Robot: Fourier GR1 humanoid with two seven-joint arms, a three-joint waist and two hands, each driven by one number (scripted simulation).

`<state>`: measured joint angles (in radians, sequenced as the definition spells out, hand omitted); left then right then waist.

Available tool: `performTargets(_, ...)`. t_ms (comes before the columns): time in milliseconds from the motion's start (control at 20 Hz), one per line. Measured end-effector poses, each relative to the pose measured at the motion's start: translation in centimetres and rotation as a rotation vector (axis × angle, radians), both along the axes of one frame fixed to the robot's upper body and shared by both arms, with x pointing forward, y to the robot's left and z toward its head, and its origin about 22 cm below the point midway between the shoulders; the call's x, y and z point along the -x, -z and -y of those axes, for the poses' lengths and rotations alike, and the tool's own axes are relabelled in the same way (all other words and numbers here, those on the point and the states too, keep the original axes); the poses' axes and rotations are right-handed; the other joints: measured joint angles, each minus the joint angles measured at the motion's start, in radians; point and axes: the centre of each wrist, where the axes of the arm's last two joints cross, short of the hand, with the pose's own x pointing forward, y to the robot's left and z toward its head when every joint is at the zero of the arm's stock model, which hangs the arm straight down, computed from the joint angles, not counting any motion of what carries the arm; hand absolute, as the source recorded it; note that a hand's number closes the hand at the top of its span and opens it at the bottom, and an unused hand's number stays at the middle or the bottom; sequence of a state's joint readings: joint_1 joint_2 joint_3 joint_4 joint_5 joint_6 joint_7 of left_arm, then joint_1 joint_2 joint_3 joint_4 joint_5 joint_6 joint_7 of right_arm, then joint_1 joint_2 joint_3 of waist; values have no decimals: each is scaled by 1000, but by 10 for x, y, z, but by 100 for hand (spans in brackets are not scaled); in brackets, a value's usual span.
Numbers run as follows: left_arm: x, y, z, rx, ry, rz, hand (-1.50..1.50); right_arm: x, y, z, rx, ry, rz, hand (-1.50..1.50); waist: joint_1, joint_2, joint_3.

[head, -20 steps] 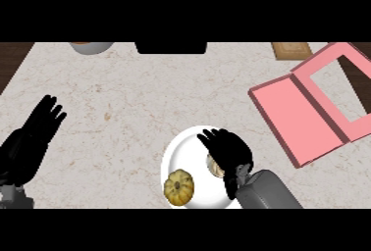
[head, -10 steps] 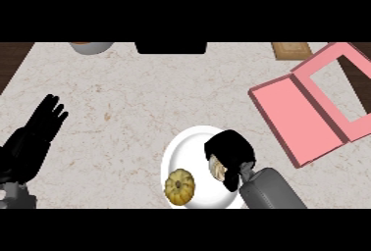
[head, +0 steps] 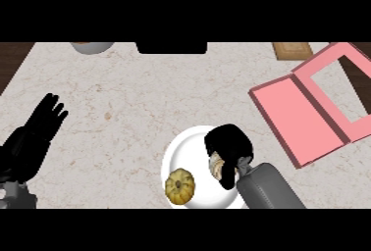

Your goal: Pick the cupcake from the plate and place it in the cardboard box

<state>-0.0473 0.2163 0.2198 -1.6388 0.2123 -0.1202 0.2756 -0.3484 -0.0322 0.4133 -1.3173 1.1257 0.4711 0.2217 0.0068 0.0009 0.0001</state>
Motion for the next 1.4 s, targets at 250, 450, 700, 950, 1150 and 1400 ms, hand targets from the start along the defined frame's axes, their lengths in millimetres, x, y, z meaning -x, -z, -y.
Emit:
performTargets(250, -3, 0, 5, 8, 21, 1, 0, -26, -9, 2, 1, 341, 50, 150, 21, 5, 0)
performTargets(450, -6, -4, 11, 2, 31, -6, 0, -45, -29, -16, 5, 491, 141, 150, 25, 4, 0)
performTargets(700, -2, -1, 5, 4, 19, -9, 0, -45, -65, -46, -24, 525, 272, 150, 12, 0, 0)
performTargets(950, 4, 1, 7, 10, 11, -9, 0, -34, -120, -73, -79, 528, 455, 150, 7, -4, 0)
performTargets(1150, 2, -3, 4, 4, -1, -10, 0, -24, -163, -82, -139, 551, 615, 150, -4, -7, -1)
performTargets(1400, 3, 2, 2, 2, -10, -13, 0, -26, -203, -69, -175, 640, 751, 150, -11, -7, -1)
